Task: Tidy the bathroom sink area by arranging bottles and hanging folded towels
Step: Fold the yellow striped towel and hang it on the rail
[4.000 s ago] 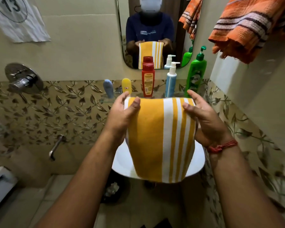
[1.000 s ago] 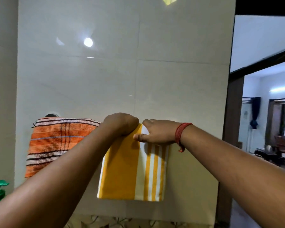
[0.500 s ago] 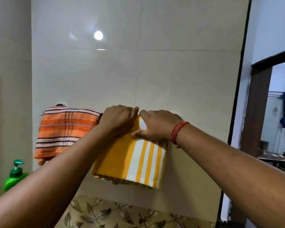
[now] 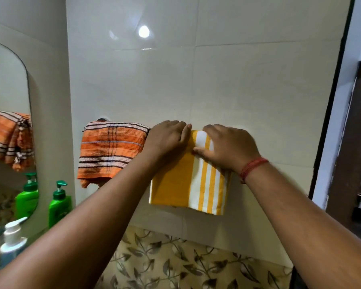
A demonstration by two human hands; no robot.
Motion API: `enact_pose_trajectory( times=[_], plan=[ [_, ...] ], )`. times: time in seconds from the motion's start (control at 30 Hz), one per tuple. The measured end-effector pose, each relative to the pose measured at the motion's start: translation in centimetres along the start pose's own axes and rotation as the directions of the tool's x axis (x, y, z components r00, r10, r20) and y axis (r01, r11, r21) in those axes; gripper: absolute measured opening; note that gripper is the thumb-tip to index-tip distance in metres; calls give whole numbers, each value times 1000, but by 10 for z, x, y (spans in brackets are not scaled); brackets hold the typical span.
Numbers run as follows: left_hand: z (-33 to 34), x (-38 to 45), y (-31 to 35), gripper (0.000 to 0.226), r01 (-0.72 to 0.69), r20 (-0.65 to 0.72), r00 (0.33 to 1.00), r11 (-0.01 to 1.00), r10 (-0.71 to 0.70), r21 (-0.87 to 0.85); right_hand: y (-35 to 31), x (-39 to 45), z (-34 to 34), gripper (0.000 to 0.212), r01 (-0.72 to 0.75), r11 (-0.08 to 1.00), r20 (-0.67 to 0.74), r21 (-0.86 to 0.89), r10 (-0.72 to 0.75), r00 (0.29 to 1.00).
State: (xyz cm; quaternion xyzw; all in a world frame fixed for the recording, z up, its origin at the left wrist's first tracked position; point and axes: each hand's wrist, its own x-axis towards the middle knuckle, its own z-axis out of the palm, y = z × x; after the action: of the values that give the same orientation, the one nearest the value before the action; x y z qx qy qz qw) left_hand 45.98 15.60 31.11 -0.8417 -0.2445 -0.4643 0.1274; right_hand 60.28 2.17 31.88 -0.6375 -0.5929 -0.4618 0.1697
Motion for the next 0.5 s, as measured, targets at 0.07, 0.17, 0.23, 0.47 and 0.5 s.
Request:
enact_pose_trajectory(
  times=[0.07, 0.17, 0.23, 0.47, 0.5],
  plan=[
    [2, -19, -13, 55, -24, -15, 1000, 1000, 24, -11, 2, -24, 6, 61, -74, 995, -126, 74, 83, 989],
    [12, -71, -20, 56, -28, -107, 994, 998, 22, -51, -18, -76, 22, 57, -245, 887, -306, 391, 377, 874],
    [22, -110, -12, 62, 6, -83, 996, 990, -18, -143, -48, -111, 39, 68, -352, 684, -269, 639, 628, 731],
    [74, -207, -1, 68, 137, 35, 991, 943, -133, -304, -136, -188, 128, 76, -531, 147, 227, 834, 786, 574],
    [81, -221, -2, 69, 167, 59, 986, 943, -156, -287, -143, -197, 140, 67, -536, 154, 255, 830, 749, 611]
  ],
)
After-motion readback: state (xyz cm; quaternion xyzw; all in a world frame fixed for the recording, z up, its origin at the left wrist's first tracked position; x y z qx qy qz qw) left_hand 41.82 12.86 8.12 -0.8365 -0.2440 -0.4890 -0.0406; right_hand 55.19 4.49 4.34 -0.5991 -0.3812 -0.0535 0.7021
